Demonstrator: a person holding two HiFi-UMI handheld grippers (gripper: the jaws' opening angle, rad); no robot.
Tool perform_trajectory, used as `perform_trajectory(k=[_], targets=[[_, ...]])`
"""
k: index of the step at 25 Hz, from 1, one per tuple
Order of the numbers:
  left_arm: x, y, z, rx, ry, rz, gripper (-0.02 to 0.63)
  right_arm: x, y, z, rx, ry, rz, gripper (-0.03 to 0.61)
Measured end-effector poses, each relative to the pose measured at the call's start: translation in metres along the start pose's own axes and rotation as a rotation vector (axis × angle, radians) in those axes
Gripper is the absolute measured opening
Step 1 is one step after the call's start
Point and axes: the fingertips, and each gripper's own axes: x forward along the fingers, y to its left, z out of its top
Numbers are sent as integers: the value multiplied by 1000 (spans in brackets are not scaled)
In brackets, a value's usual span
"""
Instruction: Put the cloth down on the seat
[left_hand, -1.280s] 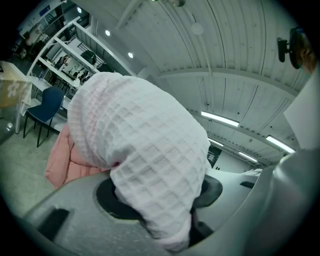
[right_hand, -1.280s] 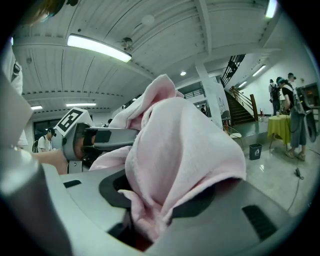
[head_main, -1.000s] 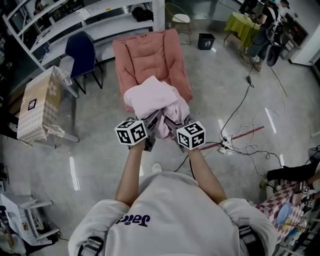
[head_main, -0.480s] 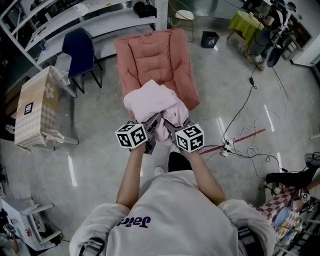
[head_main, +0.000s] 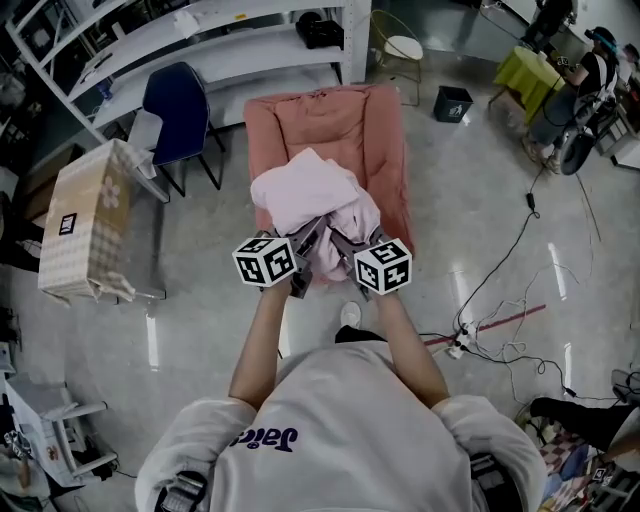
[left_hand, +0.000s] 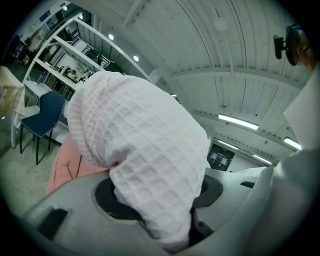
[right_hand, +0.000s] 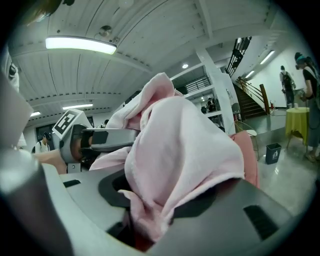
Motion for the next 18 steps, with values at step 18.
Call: perform_trajectory(k=[18], targets=[[144,103,-26,-61,136,119,250,90,-142,-33,98,177,-38,196]])
